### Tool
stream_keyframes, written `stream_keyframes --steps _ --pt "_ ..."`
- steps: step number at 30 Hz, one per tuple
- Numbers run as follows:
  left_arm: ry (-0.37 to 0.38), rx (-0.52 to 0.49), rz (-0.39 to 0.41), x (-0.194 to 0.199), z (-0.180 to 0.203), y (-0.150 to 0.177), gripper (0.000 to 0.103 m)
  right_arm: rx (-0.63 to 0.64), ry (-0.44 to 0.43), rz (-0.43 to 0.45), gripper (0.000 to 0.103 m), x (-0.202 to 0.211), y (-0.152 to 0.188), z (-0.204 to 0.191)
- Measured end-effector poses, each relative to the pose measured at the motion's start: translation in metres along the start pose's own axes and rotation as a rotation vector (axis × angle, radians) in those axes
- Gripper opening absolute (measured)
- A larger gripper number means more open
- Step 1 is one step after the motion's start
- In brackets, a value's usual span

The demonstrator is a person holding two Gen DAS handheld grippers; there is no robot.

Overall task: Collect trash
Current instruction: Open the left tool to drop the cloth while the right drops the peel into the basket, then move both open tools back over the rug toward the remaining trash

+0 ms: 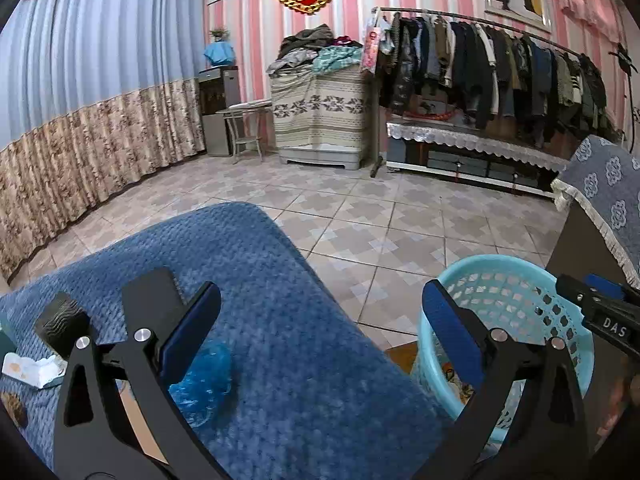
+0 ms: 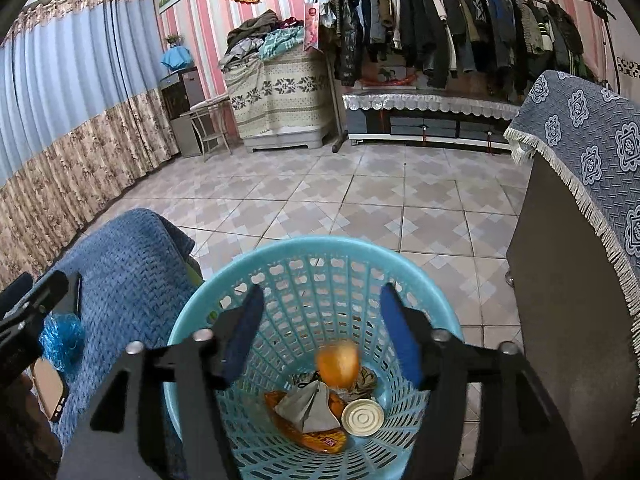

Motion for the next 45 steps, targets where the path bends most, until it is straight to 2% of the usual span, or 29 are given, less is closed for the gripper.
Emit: stream_keyframes --steps 8,16,29,41,45 --pt "-0.022 0.035 0.017 0.014 -0.020 -0.003 0.097 0.015 0.011 0.019 0.082 0.003 -0.004 -0.005" --pt "-0.056 0.068 0.039 0.037 -0.048 -0.009 0.098 0.039 -0.024 0.056 0.086 0.014 -0.011 -0.028" --pt "-0.166 0.152 0.091 0.099 -0.130 -0.007 0.098 0.152 -0.121 0.105 0.086 0.045 -0.017 -0.103" --pt "-0.294 0.231 0.089 0.145 -0.212 0.021 0.098 0.257 -0.245 0.110 0.086 0.072 0.001 -0.188" --pt "-0.338 0.255 0.073 0.158 -0.243 0.043 0.098 0.311 -0.275 0.101 0.086 0.076 0.012 -0.218"
Point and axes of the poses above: each gripper's, at about its wrist camera, not at the fingertips, and x roughly against the way its jaws point, z to its right, y to its underside, the point moved 6 cm from there along -x, roughly the way its jaws point, and after that the axes turned 5 degrees about x, right-handed, at the moved point
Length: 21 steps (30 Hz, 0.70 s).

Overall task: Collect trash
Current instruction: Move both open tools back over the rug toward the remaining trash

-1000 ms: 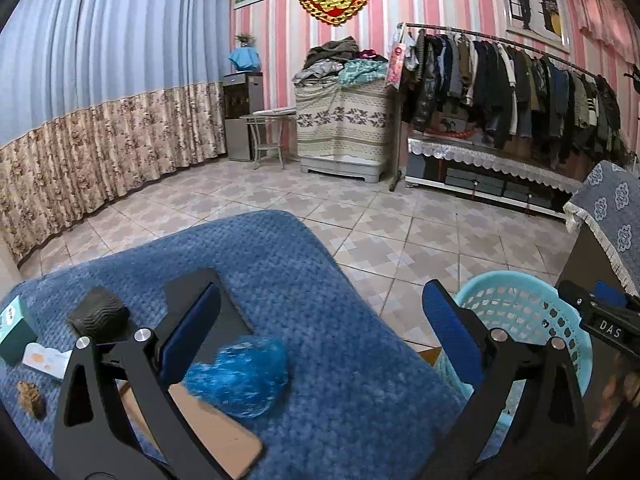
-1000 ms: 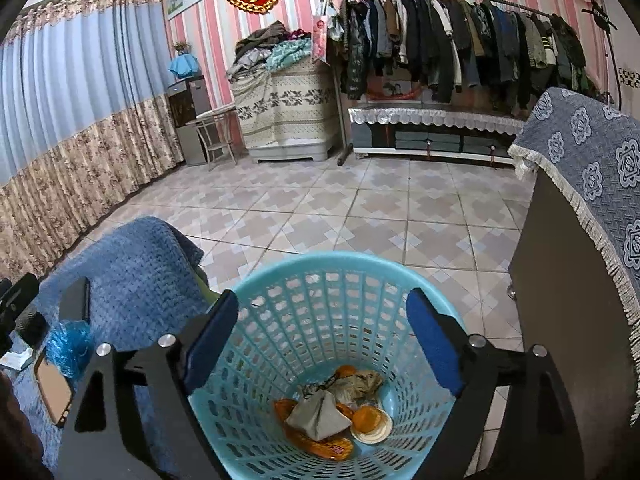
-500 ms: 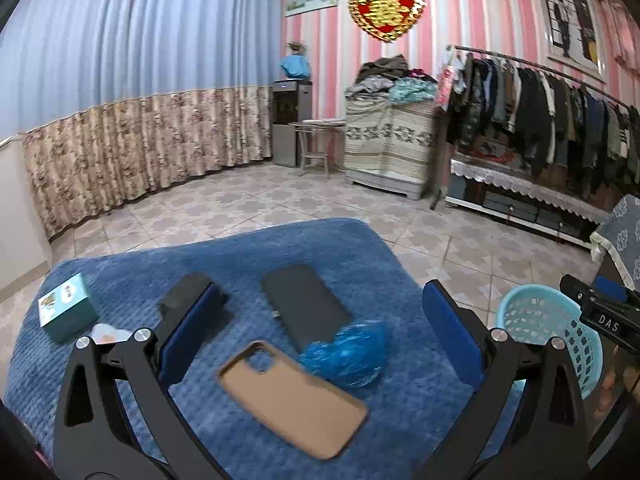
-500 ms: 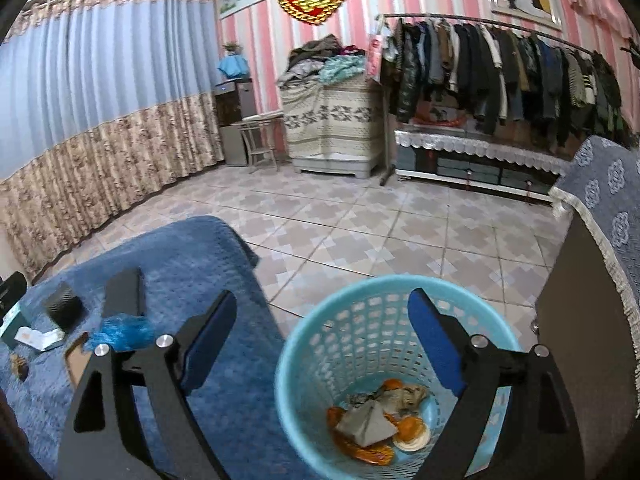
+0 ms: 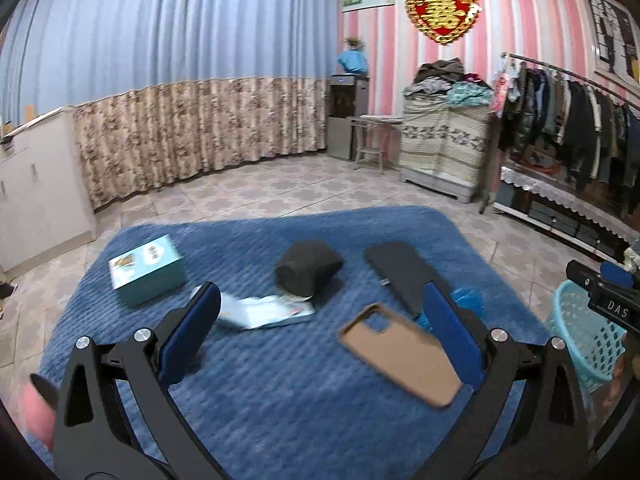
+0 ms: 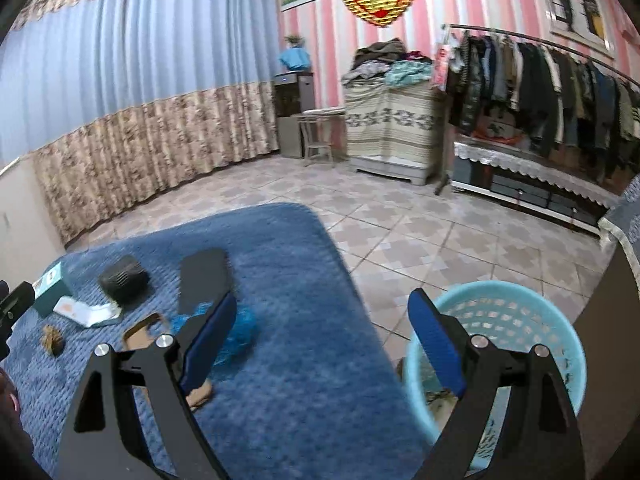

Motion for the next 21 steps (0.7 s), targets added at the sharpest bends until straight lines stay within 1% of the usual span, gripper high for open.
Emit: stream_keyframes --steps 5,8,10,13,18,21 --pt "-0.075 0.033 -0.023 -0.002 -0.047 0.011 0.098 0.060 -0.055 -0.002 0.086 -0.004 0.002 -0.037" --pt "-0.116 0.053 -0.032 -0.005 -0.073 0.016 0.098 0.081 -0.086 -0.018 0.086 -0.012 0.003 -0.055" --pt "-0.156 0.054 -0.040 -0.007 -0.094 0.021 0.098 0.091 -0.106 -0.031 0.086 -0.018 0.003 -0.066" --pt "-0.194 0.074 -0.069 -0.014 -0.120 0.029 0.098 0.115 -0.130 -0.042 0.086 -0.024 0.007 -0.083" --pt "-0.222 0.109 -0.106 -0.025 -0.146 0.040 0.098 0.172 -0.115 -0.066 0.086 -0.035 0.011 -0.097" --pt "-0.209 0.131 -0.135 -0.037 -0.152 0.046 0.098 0.177 -0.102 -0.069 0.086 -0.040 0.007 -0.093"
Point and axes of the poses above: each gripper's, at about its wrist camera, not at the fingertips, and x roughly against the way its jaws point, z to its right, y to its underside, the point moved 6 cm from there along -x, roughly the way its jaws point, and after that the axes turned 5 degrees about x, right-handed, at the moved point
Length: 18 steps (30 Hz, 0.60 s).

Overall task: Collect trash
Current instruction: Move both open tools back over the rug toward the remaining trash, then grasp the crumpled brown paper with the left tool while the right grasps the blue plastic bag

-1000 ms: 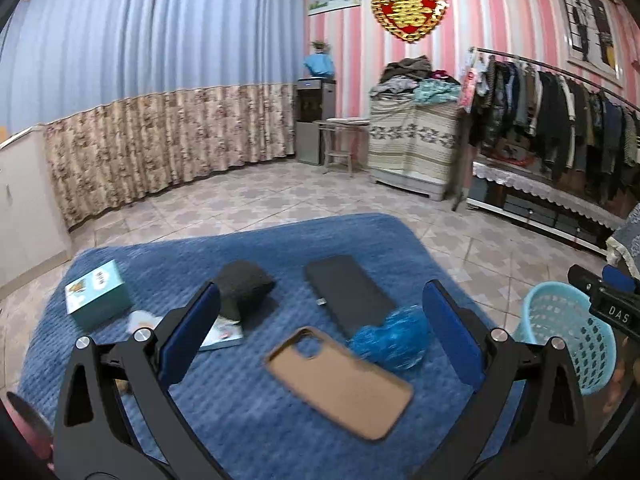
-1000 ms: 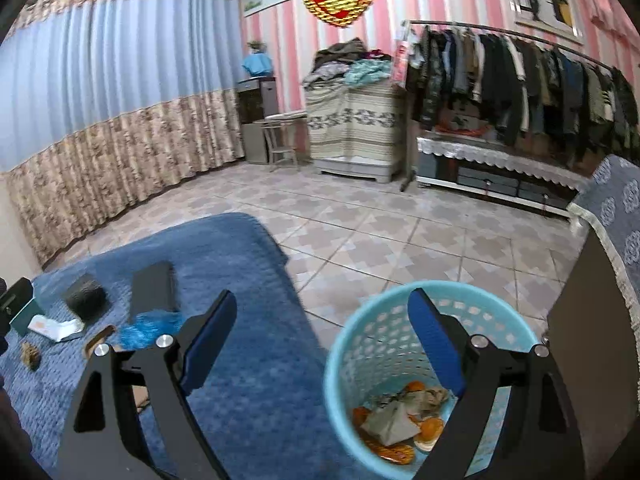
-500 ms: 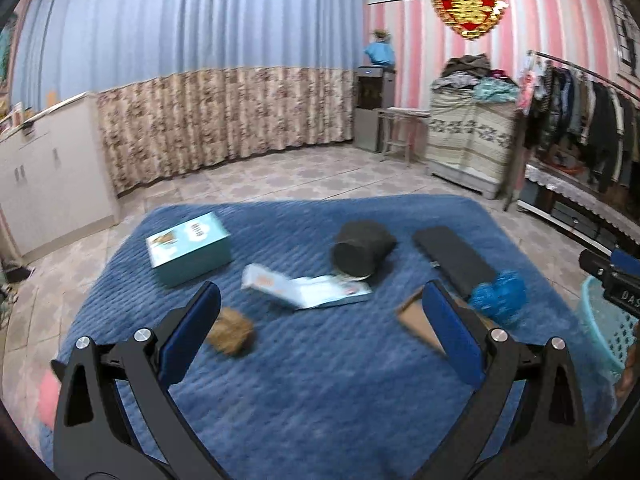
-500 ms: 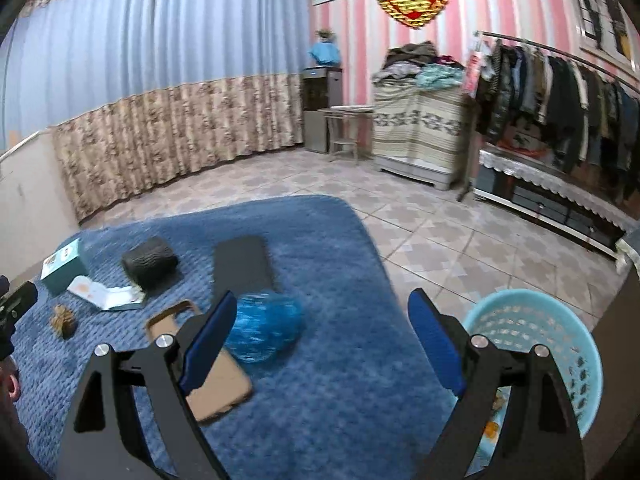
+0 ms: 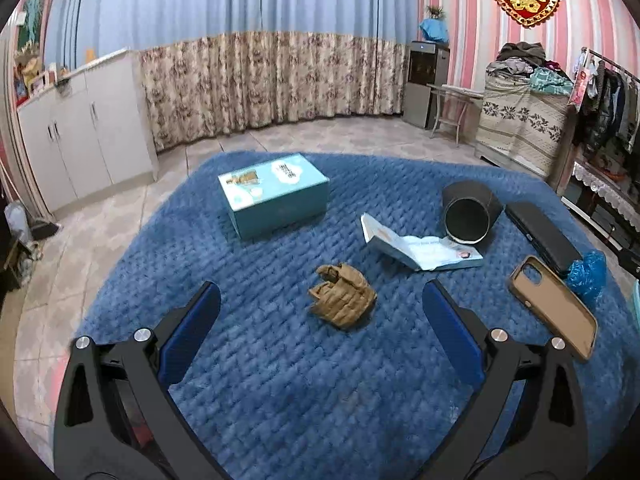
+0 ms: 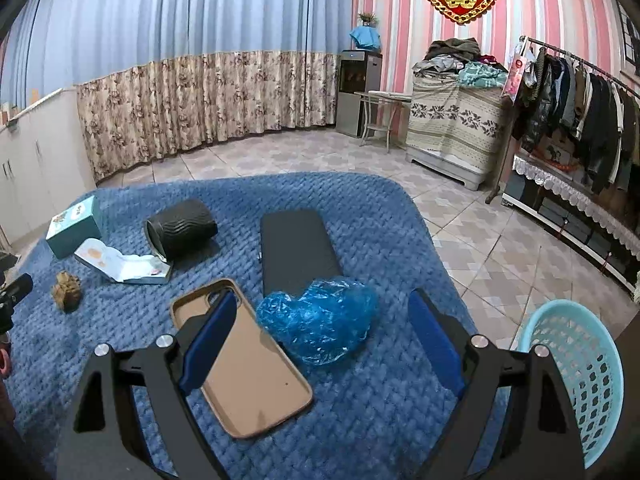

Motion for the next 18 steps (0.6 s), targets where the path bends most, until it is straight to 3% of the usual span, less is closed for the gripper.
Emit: stream_keyframes --steps 4,13,18 --pt "0.024 0.001 -0.042 -0.022 0.008 0.006 0.097 -0.010 0.023 -0.008 0.086 -0.002 0.000 0.014" --pt "-0.003 0.019 -0.137 -0.064 0.006 0.014 0.096 -0.085 0.055 -0.070 0.086 -0.016 0.011 0.048" --pt "0.045 0.040 -0.188 -0.079 0.005 0.013 0.068 -0.105 0.001 -0.120 0.086 -0.038 0.020 0.040"
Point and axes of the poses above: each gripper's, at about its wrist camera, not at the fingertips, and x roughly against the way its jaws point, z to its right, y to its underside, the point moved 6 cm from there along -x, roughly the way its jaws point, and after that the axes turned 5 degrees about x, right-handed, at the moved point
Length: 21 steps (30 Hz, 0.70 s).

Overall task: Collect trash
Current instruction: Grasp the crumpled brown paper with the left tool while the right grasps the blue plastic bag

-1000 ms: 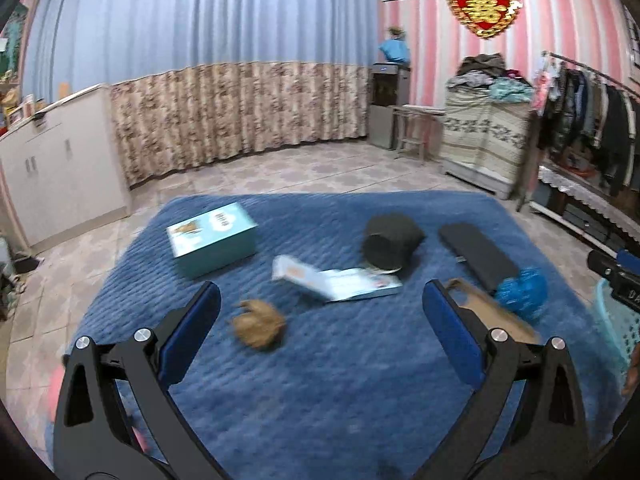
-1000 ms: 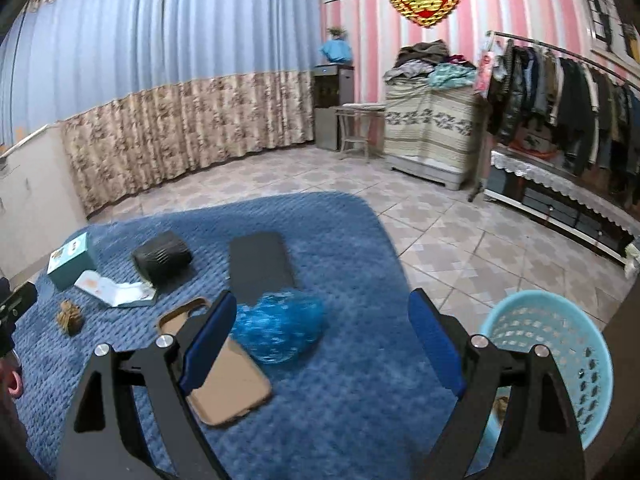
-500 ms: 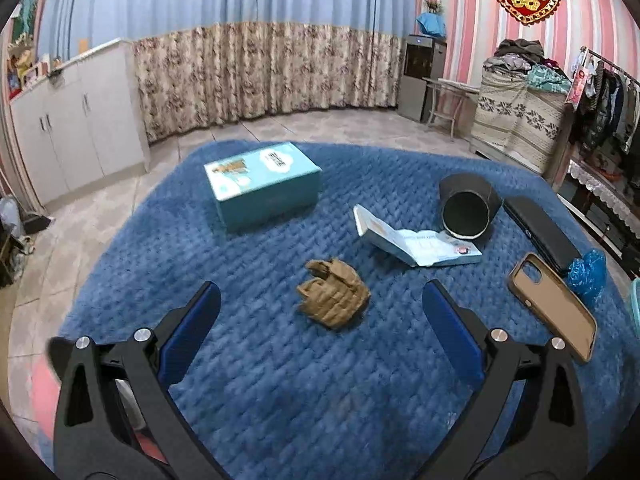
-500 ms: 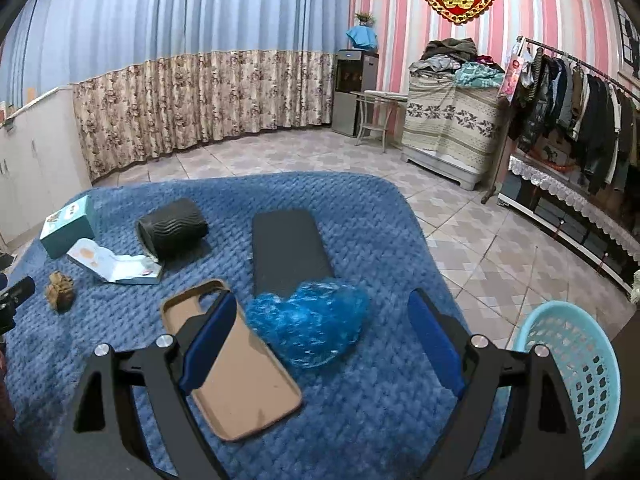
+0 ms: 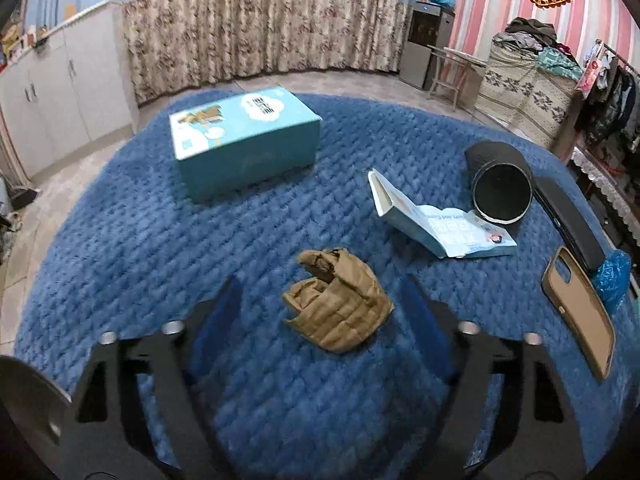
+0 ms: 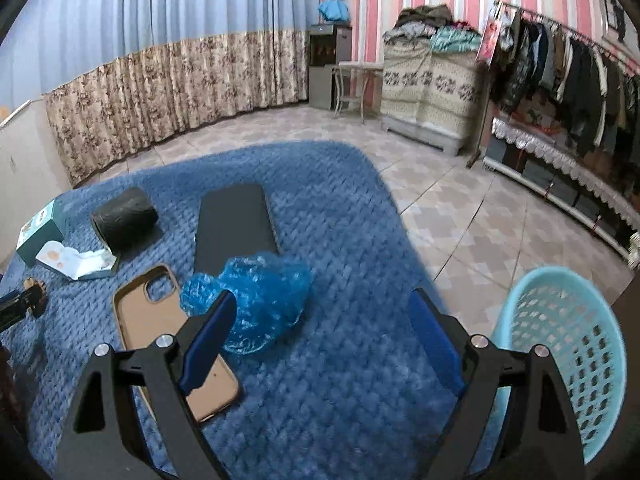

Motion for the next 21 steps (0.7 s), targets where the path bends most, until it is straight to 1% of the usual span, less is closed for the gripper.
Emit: stream_keyframes --steps 1,3,5,10,11,12,13,14,15,16,18,20,21 --pt "0.009 -0.002 -0.013 -0.003 0.001 0.001 0.064 0.000 -0.011 -0.003 0.086 -0.002 0.002 -0.003" --pt "0.031 -0.007 -0.027 -0.007 0.003 0.002 0.050 0.016 -0.021 -0.004 0.086 -0.007 0.002 -0.011" --pt "0.031 -0.017 -0.022 -0.006 0.004 0.001 0.049 0.033 -0.028 -0.009 0.086 -0.013 0.003 -0.019" --pt "-0.005 -0.065 0.031 0.008 0.009 0.001 0.048 0.031 -0.055 -0.065 0.086 -0.035 0.006 -0.032" --pt "-0.007 -0.069 0.048 0.014 0.010 -0.001 0.048 0.032 -0.066 -0.076 0.082 -0.039 0.008 -0.034" --pt "-0.007 -0.070 0.059 0.018 0.011 -0.003 0.048 0.035 -0.072 -0.080 0.073 -0.039 0.008 -0.035" --pt "-0.006 -0.070 0.074 0.024 0.013 -0.005 0.048 0.041 -0.089 -0.088 0.067 -0.040 0.009 -0.037" --pt "-0.004 -0.069 0.089 0.029 0.013 -0.007 0.048 0.044 -0.101 -0.092 0.055 -0.040 0.011 -0.039" --pt "-0.002 -0.066 0.107 0.036 0.015 -0.010 0.048 0.048 -0.110 -0.090 0.048 -0.039 0.011 -0.040" --pt "0.002 -0.063 0.119 0.041 0.017 -0.013 0.048 0.050 -0.116 -0.083 0.044 -0.037 0.010 -0.040" --pt "0.015 -0.064 0.143 0.051 0.023 -0.017 0.048 0.033 -0.131 -0.061 0.030 -0.031 0.007 -0.036" --pt "0.022 -0.072 0.167 0.062 0.028 -0.019 0.048 0.018 -0.135 -0.036 0.027 -0.024 0.003 -0.032" --pt "0.026 -0.080 0.183 0.068 0.033 -0.023 0.048 0.016 -0.127 -0.010 0.027 -0.017 -0.001 -0.029"
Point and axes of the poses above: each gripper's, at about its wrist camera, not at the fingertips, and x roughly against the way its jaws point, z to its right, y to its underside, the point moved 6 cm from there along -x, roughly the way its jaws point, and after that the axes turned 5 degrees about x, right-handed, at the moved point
